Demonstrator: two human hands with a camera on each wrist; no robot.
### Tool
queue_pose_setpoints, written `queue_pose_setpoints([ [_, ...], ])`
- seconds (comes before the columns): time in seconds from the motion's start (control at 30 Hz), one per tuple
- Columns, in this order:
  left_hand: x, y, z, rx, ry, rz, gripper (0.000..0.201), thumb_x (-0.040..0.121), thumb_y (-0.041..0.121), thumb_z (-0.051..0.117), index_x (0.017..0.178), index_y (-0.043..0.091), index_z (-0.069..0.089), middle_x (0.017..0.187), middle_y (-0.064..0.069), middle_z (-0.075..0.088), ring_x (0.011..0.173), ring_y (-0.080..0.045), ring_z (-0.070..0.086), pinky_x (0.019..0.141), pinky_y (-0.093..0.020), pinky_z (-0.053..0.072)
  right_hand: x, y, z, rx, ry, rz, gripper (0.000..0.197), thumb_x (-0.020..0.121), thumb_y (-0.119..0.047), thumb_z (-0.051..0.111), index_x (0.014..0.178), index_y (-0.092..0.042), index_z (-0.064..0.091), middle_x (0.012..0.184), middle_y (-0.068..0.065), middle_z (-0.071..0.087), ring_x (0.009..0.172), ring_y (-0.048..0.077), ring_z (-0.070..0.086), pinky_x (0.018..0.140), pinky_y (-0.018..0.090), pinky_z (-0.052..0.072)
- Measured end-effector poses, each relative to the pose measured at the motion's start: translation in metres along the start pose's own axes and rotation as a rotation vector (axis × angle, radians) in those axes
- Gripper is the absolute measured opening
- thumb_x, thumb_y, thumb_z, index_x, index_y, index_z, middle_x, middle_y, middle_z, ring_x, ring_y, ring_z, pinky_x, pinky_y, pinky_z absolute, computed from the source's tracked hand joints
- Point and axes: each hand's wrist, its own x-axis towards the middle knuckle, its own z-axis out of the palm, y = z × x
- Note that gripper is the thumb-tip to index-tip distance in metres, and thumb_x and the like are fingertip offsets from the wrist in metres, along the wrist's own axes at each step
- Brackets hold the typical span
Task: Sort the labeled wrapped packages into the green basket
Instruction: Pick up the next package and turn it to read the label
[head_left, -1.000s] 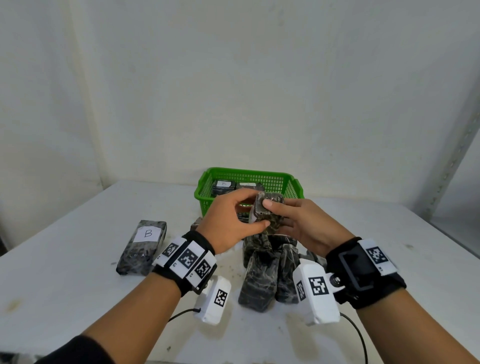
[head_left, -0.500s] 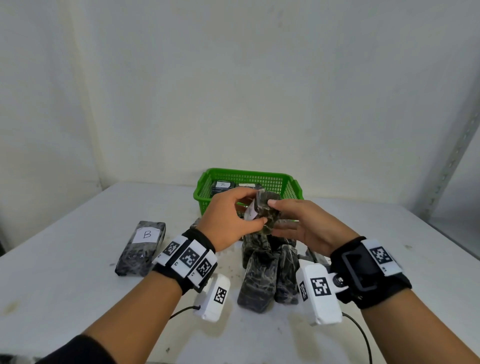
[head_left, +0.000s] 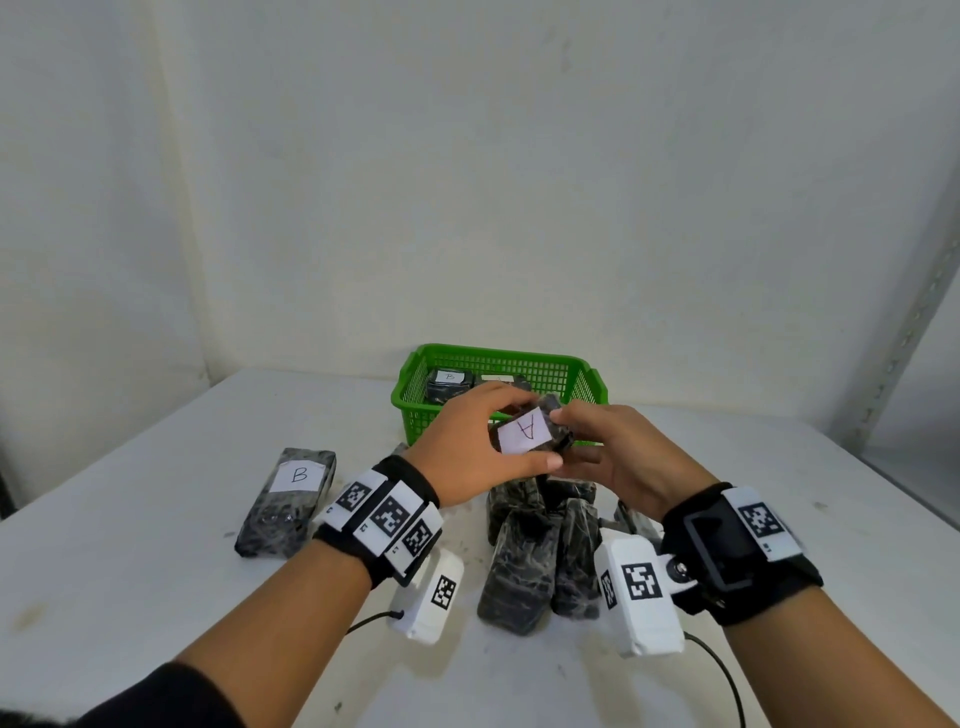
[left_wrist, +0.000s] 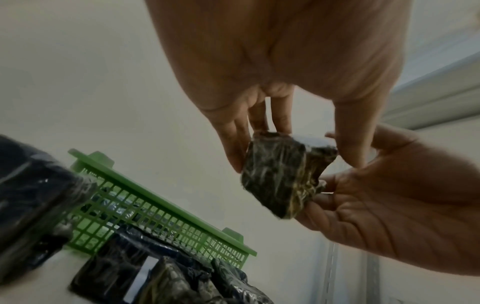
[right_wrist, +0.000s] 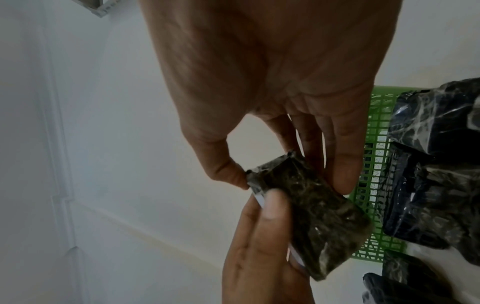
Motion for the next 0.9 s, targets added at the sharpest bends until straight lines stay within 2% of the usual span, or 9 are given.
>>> queue_pose_setpoints([
  [0.13, 0.0, -0.001, 0.0, -0.173, -0.075, -0.086, 0.048, 0.089, 0.027, 0.069, 0.134, 0.035, 0.055, 0.129, 0.018, 0.06, 0.116, -0.001, 0.059, 0.1, -0.035, 0.052, 0.004, 0.002, -0.001, -0.046, 0.051, 0.044, 0.016, 0.097, -0.019, 0.064, 0.1, -0.011, 0.077, 0.096, 0.008, 0.076, 0.082, 0.024, 0.07, 0.088, 0.041, 0.058],
  [0.23, 0.004, -0.003, 0.0, -0.174, -0.166, -0.116, 0.045, 0.09, 0.027, 0.068, 0.133, 0.035, 0.055, 0.127, 0.015, 0.063, 0.115, -0.004, 0.061, 0.101, -0.037, 0.052, 0.007, 0.003, 0.0, -0.072, 0.065, 0.069, 0.018, 0.098, -0.026, 0.065, 0.101, -0.012, 0.076, 0.087, 0.007, 0.075, 0.066, 0.013, 0.065, 0.068, 0.027, 0.053],
  [0.3, 0.006, -0.004, 0.001, -0.232, -0.163, -0.153, 0.04, 0.089, 0.026, 0.07, 0.128, 0.029, 0.059, 0.119, 0.01, 0.069, 0.109, -0.007, 0.066, 0.097, -0.036, 0.054, 0.009, 0.004, 0.002, -0.062, 0.08, 0.069, 0.021, 0.098, -0.031, 0.067, 0.1, -0.013, 0.077, 0.082, 0.006, 0.073, 0.058, 0.01, 0.062, 0.062, 0.024, 0.05],
  [0.37, 0.01, -0.008, 0.002, -0.311, -0.081, -0.219, 0.038, 0.087, 0.023, 0.073, 0.123, 0.022, 0.062, 0.115, 0.006, 0.07, 0.103, -0.011, 0.069, 0.092, -0.036, 0.057, 0.01, 0.005, 0.002, -0.043, 0.078, 0.061, 0.026, 0.097, -0.038, 0.068, 0.104, -0.015, 0.077, 0.083, 0.003, 0.076, 0.061, 0.01, 0.066, 0.066, 0.025, 0.052],
  [0.43, 0.015, -0.013, 0.002, -0.407, 0.023, -0.293, 0.037, 0.085, 0.024, 0.075, 0.119, 0.018, 0.063, 0.116, 0.0, 0.069, 0.1, -0.016, 0.071, 0.085, -0.039, 0.06, 0.01, 0.007, 0.001, -0.044, 0.07, 0.07, 0.033, 0.095, -0.043, 0.071, 0.114, -0.016, 0.073, 0.096, 0.002, 0.08, 0.079, 0.018, 0.075, 0.08, 0.035, 0.057],
  [0.53, 0.023, -0.02, 0.004, -0.555, 0.115, -0.422, 0.036, 0.084, 0.023, 0.076, 0.116, 0.011, 0.064, 0.113, -0.011, 0.07, 0.098, -0.023, 0.072, 0.079, -0.042, 0.062, 0.012, 0.01, -0.001, 0.043, 0.087, 0.083, 0.038, 0.093, -0.027, 0.076, 0.123, -0.006, 0.067, 0.116, 0.015, 0.078, 0.103, 0.037, 0.076, 0.096, 0.046, 0.06],
  [0.67, 0.038, -0.024, 0.01, -0.672, 0.119, -0.505, 0.04, 0.085, 0.022, 0.076, 0.118, 0.005, 0.061, 0.111, -0.015, 0.071, 0.094, -0.027, 0.074, 0.078, -0.042, 0.062, 0.024, 0.01, -0.002, 0.187, 0.129, 0.049, 0.041, 0.096, -0.016, 0.073, 0.129, 0.006, 0.063, 0.117, 0.022, 0.075, 0.094, 0.033, 0.076, 0.093, 0.043, 0.062],
  [0.8, 0.056, -0.029, 0.016, -0.723, 0.09, -0.561, 0.045, 0.085, 0.025, 0.076, 0.12, 0.002, 0.058, 0.11, -0.018, 0.071, 0.091, -0.031, 0.074, 0.081, -0.043, 0.061, 0.035, 0.008, -0.007, 0.125, 0.164, 0.054, 0.032, 0.098, -0.028, 0.071, 0.121, -0.006, 0.071, 0.109, 0.009, 0.076, 0.091, 0.028, 0.075, 0.091, 0.048, 0.063],
  [0.9, 0.072, -0.032, 0.016, -0.631, 0.043, -0.557, 0.05, 0.085, 0.033, 0.074, 0.121, 0.002, 0.058, 0.108, -0.017, 0.071, 0.092, -0.029, 0.074, 0.081, -0.042, 0.061, 0.048, 0.003, -0.012, 0.165, 0.189, 0.041, 0.021, 0.102, -0.023, 0.065, 0.113, -0.007, 0.073, 0.104, 0.01, 0.073, 0.087, 0.031, 0.075, 0.085, 0.045, 0.064],
])
